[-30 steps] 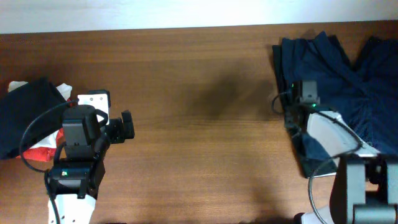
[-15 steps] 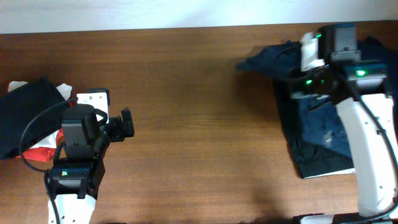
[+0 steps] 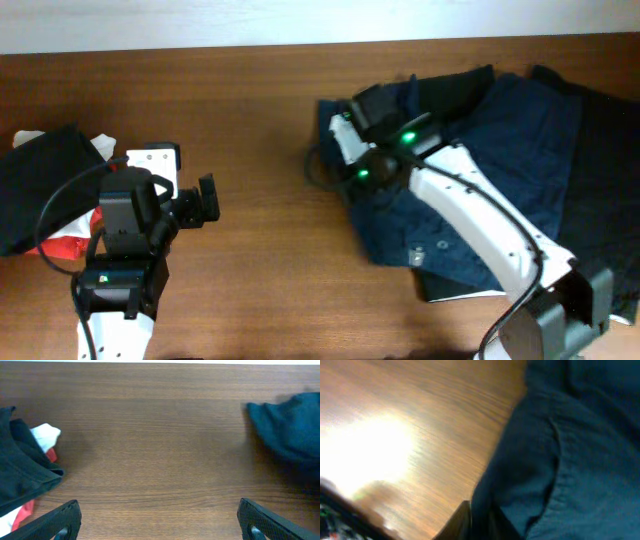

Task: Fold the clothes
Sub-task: 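Grasp the top navy shorts with the right gripper and lift them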

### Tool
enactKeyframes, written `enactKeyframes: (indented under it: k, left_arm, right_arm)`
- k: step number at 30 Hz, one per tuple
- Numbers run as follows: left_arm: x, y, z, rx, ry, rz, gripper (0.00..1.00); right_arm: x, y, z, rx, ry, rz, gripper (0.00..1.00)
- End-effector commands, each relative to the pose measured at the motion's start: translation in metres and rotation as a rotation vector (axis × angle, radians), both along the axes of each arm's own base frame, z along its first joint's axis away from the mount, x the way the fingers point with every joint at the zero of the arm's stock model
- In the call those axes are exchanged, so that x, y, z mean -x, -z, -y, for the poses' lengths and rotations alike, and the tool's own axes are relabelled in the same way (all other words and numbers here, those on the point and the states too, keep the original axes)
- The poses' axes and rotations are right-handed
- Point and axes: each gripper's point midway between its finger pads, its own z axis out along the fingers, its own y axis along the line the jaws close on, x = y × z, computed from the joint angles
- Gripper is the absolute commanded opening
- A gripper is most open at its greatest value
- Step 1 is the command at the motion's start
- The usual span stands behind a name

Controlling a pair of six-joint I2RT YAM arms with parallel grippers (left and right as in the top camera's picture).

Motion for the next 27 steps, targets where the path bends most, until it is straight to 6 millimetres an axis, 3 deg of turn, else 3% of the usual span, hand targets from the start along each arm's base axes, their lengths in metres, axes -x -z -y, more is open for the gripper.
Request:
enactKeyframes:
  k: [1, 2, 5, 10, 15, 17, 22, 27]
  left_arm:
    - [-0.001, -0.01, 0.023, 0.082, 0.103, 0.02, 0.99]
    - [0.0, -0.009, 0.031, 0.11, 0.139, 0.015, 0.99]
    - [0.001, -0.001, 0.051, 0.207, 0.215, -0.032, 0.99]
    - [0.003, 0.03, 0.077, 0.392, 0.261, -0.191, 0.99]
    - [0.012, 0.072, 0.126, 0.515, 0.397, -0.4, 0.99]
    - [0.019, 0.091, 0.146, 0.523, 0.445, -0.487, 0.99]
    - [0.048, 0.147, 0.201, 0.478, 0.578, -0.696, 0.99]
    - [0.033, 0.187, 0.238, 0.366, 0.654, -0.635, 0.99]
  right_arm:
    - [0.0, -0.007, -0.018, -0.04, -0.03, 0.033, 0.64]
    - [-0.004, -0.008, -0.015, -0.03, -0.017, 0.045, 0.76]
    - [-0.022, -0.018, 0.018, 0.009, 0.074, 0.071, 0.99]
    - [-0.04, -0.035, 0.093, 0.03, 0.267, 0.061, 0.99]
    - [-0.029, -0.026, 0.177, 0.081, 0.482, -0.074, 0.99]
    - [-0.026, -0.024, 0.199, 0.087, 0.545, -0.105, 0.99]
    - [-0.018, -0.022, 0.242, 0.092, 0.659, -0.149, 0.99]
    - [-0.011, -0.021, 0.256, 0.096, 0.694, -0.172, 0.99]
